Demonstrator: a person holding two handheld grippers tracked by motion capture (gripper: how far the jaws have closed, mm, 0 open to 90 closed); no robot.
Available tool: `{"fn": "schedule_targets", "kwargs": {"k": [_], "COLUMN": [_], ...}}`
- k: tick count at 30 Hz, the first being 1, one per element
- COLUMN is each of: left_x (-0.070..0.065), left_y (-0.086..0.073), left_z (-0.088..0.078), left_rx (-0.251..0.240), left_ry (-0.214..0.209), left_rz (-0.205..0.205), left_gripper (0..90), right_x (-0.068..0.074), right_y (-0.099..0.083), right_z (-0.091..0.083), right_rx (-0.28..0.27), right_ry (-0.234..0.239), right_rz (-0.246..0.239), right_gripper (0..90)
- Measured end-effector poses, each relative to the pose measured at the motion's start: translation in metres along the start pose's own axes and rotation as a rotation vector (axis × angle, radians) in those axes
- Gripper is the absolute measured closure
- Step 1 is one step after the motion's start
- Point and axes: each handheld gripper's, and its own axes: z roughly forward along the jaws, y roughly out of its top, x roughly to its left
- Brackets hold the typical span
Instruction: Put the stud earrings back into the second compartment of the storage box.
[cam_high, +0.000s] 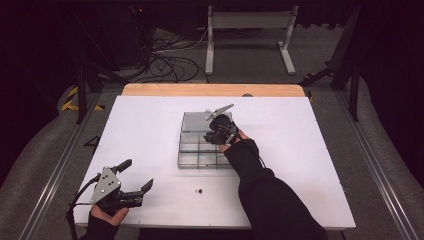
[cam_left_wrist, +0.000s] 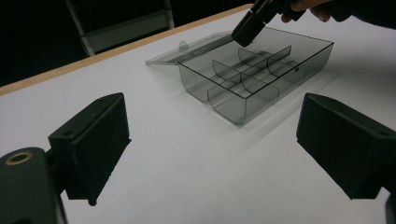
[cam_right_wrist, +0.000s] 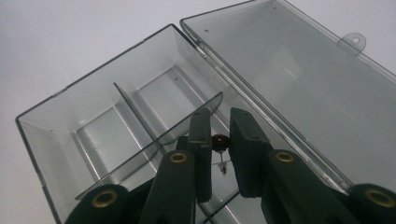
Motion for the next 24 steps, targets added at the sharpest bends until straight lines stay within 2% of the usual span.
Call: {"fn": "schedule_targets", "kwargs": {"k": [13,18,22,23,24], "left_x": [0.000,0.000,0.000,0.000,0.000], "left_y": [0.000,0.000,0.000,0.000,0.000], "left_z": [0.000,0.000,0.000,0.000,0.000], "left_rx": [0.002,0.002,0.001,0.001,0.000], "left_ry": [0.001,0.001,0.001,0.001,0.002], "left_rz": [0.000,0.000,0.000,0.001,0.000], "left_gripper": [10.1,10.0,10.1,10.1,10.0], "right_x": [-0.003,-0.003,0.002,0.002,0.004], "right_y": [-0.001,-0.001,0.001,0.001,0.001], "right_z": [0.008,0.007,-0.001,-0.001,-0.004], "right_rx": [0.035,0.019,-0.008,-0.008,-0.016], "right_ry": [-0.012,-0.030,-0.019,-0.019,-0.008], "right_rz": [-0.011,-0.021,-0.030,-0.030,-0.033], "right_gripper": [78.9,68.1,58.7,58.7,53.6]}}
